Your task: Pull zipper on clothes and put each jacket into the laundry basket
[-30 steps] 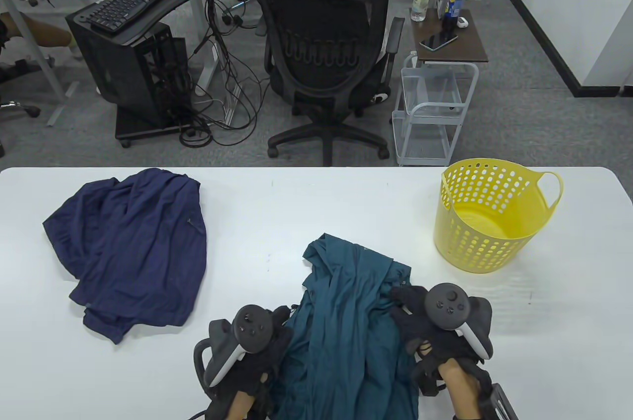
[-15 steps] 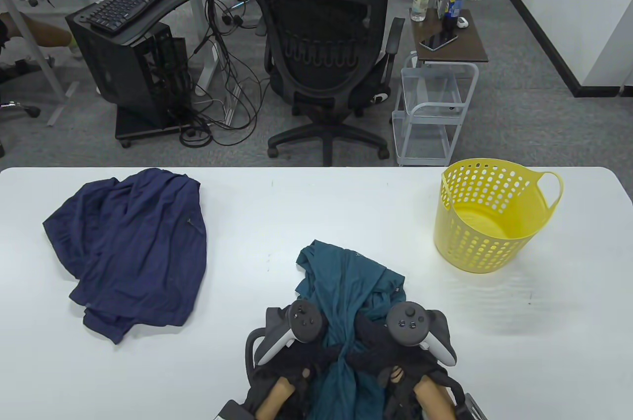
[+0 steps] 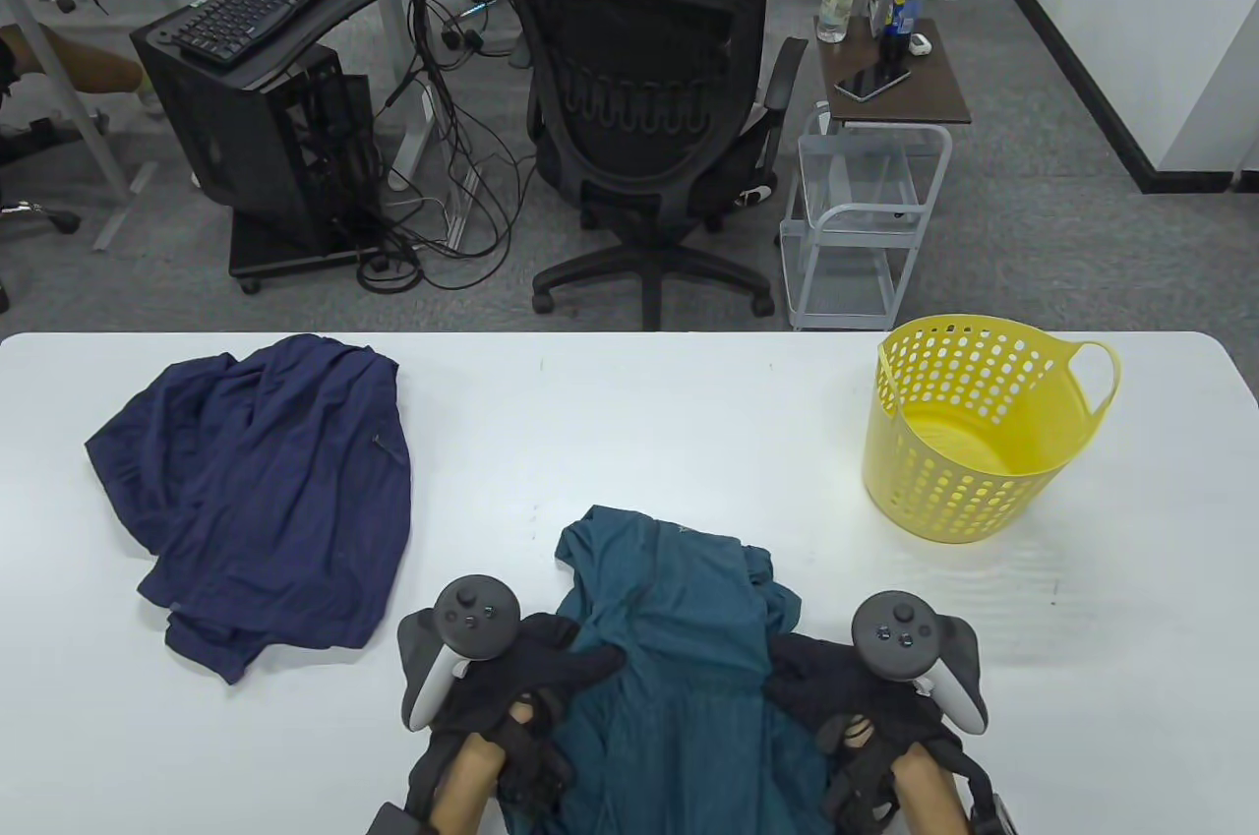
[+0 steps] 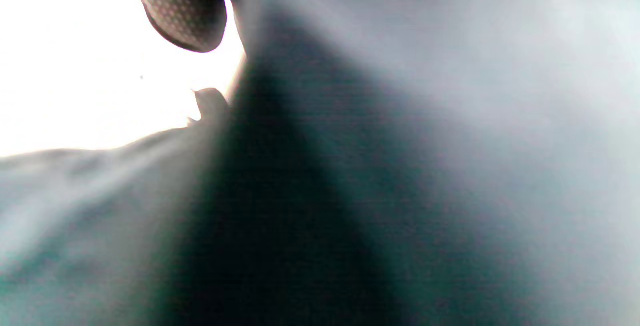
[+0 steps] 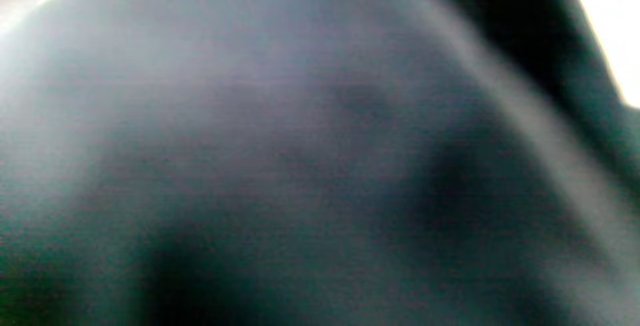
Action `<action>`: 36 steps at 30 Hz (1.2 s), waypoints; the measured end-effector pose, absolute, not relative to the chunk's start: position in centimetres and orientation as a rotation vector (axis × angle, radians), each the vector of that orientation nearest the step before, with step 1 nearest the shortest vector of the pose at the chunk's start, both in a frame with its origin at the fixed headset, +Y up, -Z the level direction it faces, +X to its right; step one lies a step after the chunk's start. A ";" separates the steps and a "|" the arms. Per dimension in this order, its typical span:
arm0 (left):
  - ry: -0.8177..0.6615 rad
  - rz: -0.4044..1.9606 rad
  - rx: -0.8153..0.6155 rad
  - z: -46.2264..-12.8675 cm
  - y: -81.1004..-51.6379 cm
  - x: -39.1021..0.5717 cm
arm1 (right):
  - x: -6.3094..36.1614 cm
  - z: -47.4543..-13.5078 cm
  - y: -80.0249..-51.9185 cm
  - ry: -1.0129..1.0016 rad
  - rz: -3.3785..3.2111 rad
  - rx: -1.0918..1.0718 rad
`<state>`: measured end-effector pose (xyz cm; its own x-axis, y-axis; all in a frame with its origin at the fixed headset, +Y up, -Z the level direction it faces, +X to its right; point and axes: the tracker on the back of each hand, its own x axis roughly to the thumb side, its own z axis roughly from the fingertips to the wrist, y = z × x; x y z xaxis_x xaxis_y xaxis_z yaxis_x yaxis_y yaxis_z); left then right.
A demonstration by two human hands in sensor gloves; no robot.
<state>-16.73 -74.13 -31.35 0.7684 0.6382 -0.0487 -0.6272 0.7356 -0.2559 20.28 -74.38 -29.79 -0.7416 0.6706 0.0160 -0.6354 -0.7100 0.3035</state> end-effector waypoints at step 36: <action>0.121 0.376 -0.243 -30.3 -72.7 -21.1 | 1.0 -37.6 -75.6 0.399 3.071 -0.067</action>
<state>-21.10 -72.70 -30.26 0.9233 0.3482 -0.1621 -0.3773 0.9014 -0.2124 0.99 -75.57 -37.60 -0.9981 0.0384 -0.0486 -0.0496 -0.9659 0.2543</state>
